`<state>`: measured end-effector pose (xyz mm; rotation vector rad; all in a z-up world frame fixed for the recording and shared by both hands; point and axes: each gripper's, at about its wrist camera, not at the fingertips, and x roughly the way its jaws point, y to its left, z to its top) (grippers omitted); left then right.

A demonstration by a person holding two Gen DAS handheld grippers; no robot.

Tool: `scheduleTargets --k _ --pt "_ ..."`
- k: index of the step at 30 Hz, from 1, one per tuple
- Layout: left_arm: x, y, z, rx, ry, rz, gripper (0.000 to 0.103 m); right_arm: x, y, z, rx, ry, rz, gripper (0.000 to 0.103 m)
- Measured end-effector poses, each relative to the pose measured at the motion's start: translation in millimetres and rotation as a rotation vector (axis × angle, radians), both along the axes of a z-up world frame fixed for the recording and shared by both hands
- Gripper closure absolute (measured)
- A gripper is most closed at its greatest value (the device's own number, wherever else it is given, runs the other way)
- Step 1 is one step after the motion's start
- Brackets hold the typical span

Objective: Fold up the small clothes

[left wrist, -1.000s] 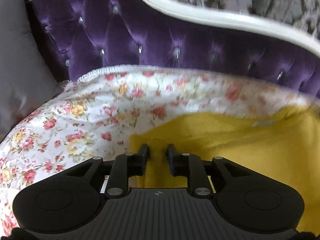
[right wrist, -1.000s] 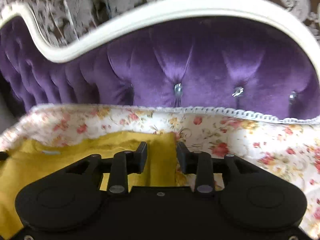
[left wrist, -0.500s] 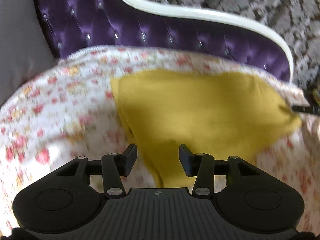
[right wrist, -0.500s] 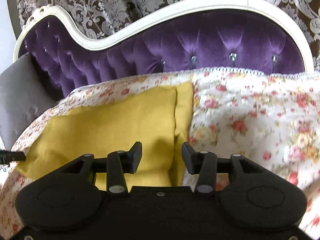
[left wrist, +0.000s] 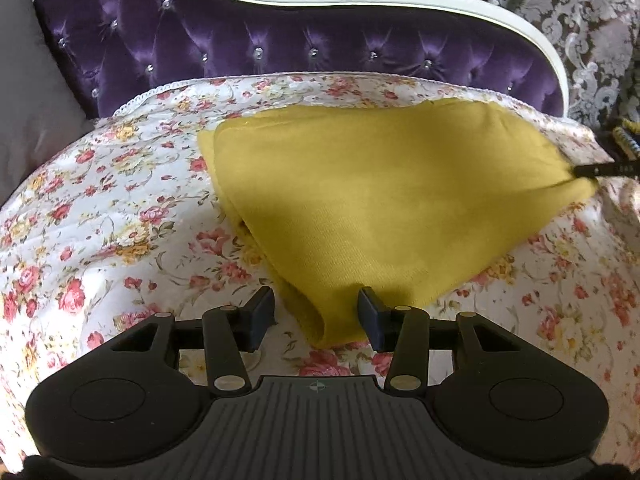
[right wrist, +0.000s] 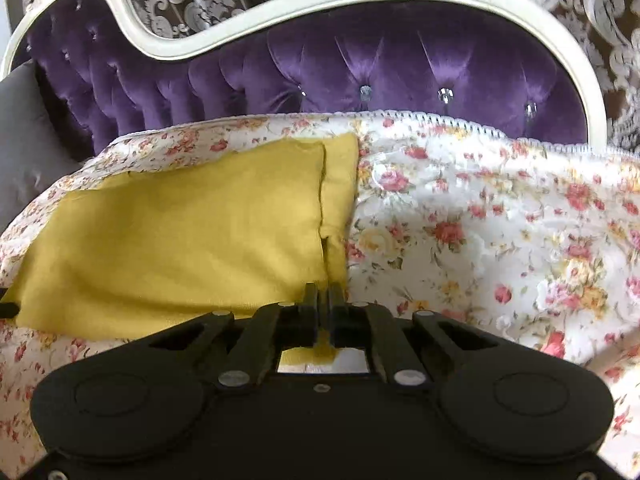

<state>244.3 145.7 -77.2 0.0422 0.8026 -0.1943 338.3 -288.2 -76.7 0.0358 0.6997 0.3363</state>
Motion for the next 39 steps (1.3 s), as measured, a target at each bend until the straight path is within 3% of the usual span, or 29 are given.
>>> scheduleTargets --k 2,3,4,11,17,18,20,21,24,27,30,32,34,36,39 --pt "1.0 1.4 1.3 -0.007 0.007 -0.008 0.058 -3.1 0.8 10.5 0.022 -0.063 0.001 0.068" --pt "1.5 2.5 1.6 -0.014 0.011 -0.009 0.058 -1.6 0.6 16.2 0.052 -0.091 0.021 0.050" --pt "2.0 3.1 1.8 -0.017 0.012 -0.010 0.058 2.5 1.5 20.2 0.065 -0.108 0.033 0.043" --pt "-0.8 4.9 0.9 -0.038 -0.001 0.003 0.058 67.3 34.2 19.6 0.045 -0.088 0.082 0.044" --pt "-0.7 6.8 2.7 -0.057 -0.003 0.003 0.058 112.5 41.7 1.1 0.065 0.006 0.056 0.045" --pt "-0.8 6.6 2.9 -0.058 -0.003 0.003 0.058 116.9 42.2 -1.5 0.065 0.025 0.054 0.048" --pt "-1.0 7.1 3.4 -0.062 -0.006 0.000 0.058 122.0 44.8 -4.5 0.063 0.053 0.057 0.064" --pt "-0.9 7.6 3.4 -0.064 -0.006 -0.002 0.058 122.2 47.3 -3.2 0.052 0.053 0.072 0.088" --pt "-0.2 7.2 4.0 -0.064 -0.007 -0.013 0.058 118.1 62.6 8.8 -0.034 -0.015 0.126 0.093" --pt "1.1 4.5 3.4 -0.051 -0.009 -0.027 0.058 127.0 64.1 15.5 -0.142 -0.114 0.059 0.093" --pt "1.9 1.8 2.7 -0.034 -0.006 -0.031 0.057 147.6 55.0 1.8 -0.105 -0.015 0.024 0.091" --pt "1.9 1.0 6.8 -0.027 -0.001 -0.035 0.057 140.9 53.4 -0.1 -0.118 -0.039 0.009 0.079" --pt "1.7 2.4 16.2 -0.039 -0.015 -0.028 0.057 124.9 45.0 7.2 -0.067 -0.077 -0.004 0.053" --pt "4.2 2.0 29.8 -0.065 -0.059 -0.022 0.057 101.2 37.1 16.8 -0.018 -0.123 0.001 0.047" --pt "22.2 -4.7 42.9 -0.054 -0.120 -0.003 0.057 74.2 35.1 20.8 -0.031 -0.120 0.033 0.042"
